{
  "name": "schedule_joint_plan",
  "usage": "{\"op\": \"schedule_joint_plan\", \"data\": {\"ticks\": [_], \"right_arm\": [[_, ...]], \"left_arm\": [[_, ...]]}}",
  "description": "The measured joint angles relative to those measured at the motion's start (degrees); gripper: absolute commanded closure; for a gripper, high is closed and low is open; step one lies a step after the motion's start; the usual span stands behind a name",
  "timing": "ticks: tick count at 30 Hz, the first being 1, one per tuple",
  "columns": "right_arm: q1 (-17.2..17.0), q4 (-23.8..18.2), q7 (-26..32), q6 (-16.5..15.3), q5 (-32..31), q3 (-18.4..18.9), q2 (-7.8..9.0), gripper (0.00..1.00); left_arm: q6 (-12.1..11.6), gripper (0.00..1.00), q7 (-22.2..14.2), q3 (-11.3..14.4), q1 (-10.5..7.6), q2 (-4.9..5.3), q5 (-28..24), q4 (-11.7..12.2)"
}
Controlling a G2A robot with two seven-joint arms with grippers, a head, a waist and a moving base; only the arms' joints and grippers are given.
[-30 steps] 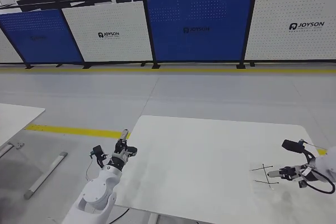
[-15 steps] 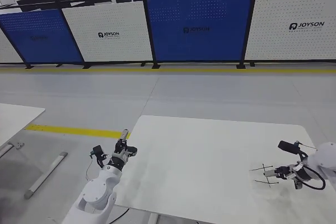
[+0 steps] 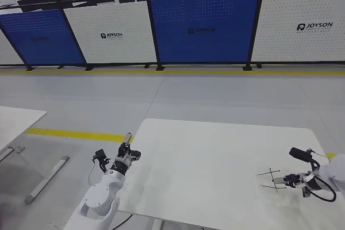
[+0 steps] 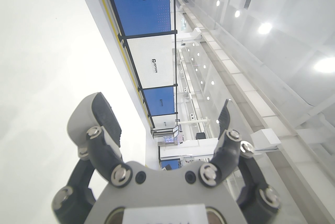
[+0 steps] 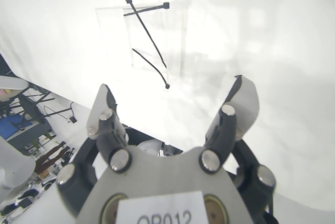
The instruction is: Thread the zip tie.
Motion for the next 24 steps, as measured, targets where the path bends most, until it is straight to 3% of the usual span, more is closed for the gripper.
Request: {"op": "schedule_joint_plan", "data": {"ticks": [5,10,24], "right_arm": [[-0.5,-0.6,1.3,1.7,-0.2,0.9,0.26,0.68],[0.4,0.2,1.9,1.9,-0.7,0.0,-0.24,0.64],[3.9,4.0,3.6,2.8,-1.4,-2.9,-2.09,0.76]], "left_arm": [[0.0,0.0,0.0,0.0,0.0,0.0,0.0,0.0],[0.0,0.0,0.0,0.0,0.0,0.0,0.0,0.0],[0.0,0.0,0.0,0.0,0.0,0.0,0.0,0.0]]}}
